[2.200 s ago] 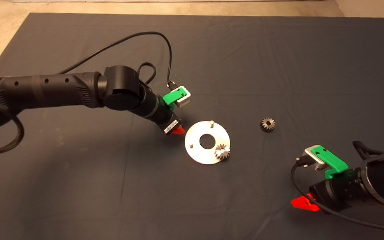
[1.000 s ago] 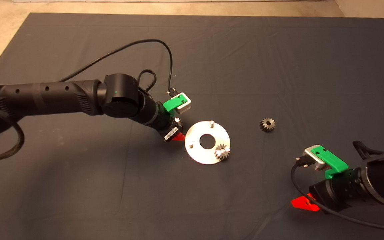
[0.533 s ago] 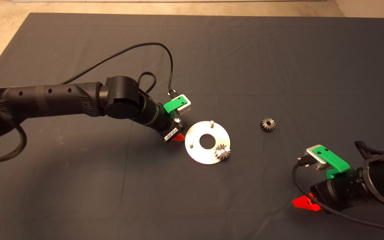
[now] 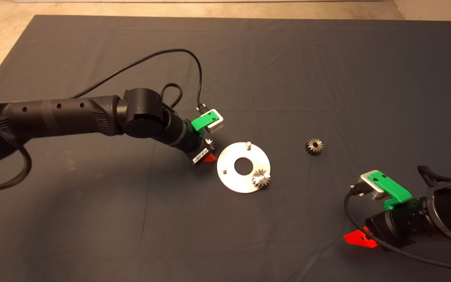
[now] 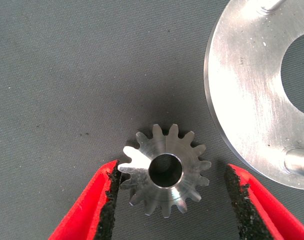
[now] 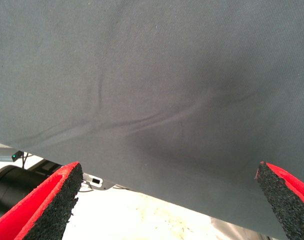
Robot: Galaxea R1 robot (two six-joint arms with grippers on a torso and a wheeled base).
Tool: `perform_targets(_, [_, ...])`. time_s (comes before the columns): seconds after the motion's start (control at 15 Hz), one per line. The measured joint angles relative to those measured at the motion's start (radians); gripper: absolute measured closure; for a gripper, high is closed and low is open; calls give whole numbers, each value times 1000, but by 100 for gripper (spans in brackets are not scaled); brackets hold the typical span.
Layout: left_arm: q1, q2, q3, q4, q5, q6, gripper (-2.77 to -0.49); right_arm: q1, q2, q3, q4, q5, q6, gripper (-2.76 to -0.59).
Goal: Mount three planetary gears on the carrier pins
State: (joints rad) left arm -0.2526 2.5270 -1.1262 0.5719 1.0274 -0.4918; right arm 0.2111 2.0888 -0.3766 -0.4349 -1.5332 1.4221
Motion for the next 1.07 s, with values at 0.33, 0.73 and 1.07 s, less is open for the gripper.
perform_targets(0.33, [0,0,-5,0,-3,0,-124,0,-2,0,0,0,0,-260])
perform_targets(0.73, [0,0,-11,0,-8,0,-103,0,-3,0,0,0,0,-260])
perform_targets(1.07, [0,0,-11,0,-8,2,-94,0,-4,0,0,0,0,-260])
